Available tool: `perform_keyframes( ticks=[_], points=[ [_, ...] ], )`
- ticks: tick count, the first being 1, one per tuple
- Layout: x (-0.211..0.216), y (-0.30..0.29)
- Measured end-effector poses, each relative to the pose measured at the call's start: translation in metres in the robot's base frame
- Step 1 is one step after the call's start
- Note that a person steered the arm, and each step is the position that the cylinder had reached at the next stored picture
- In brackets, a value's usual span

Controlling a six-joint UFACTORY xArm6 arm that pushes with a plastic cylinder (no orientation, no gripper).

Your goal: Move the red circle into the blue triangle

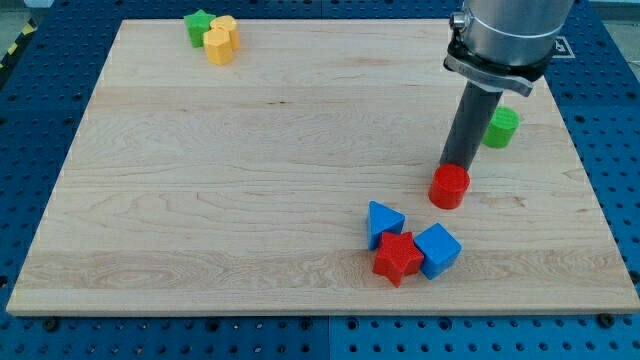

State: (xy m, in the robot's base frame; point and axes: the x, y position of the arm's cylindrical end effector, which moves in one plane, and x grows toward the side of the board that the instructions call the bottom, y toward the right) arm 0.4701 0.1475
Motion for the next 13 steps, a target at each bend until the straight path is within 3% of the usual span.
perform_keyframes(
  ticks=[7, 11, 12, 13],
  points=[
    [0.053, 0.022],
    [0.069, -0.034],
    [0.067, -0.026],
    [0.064, 0.018]
  ],
)
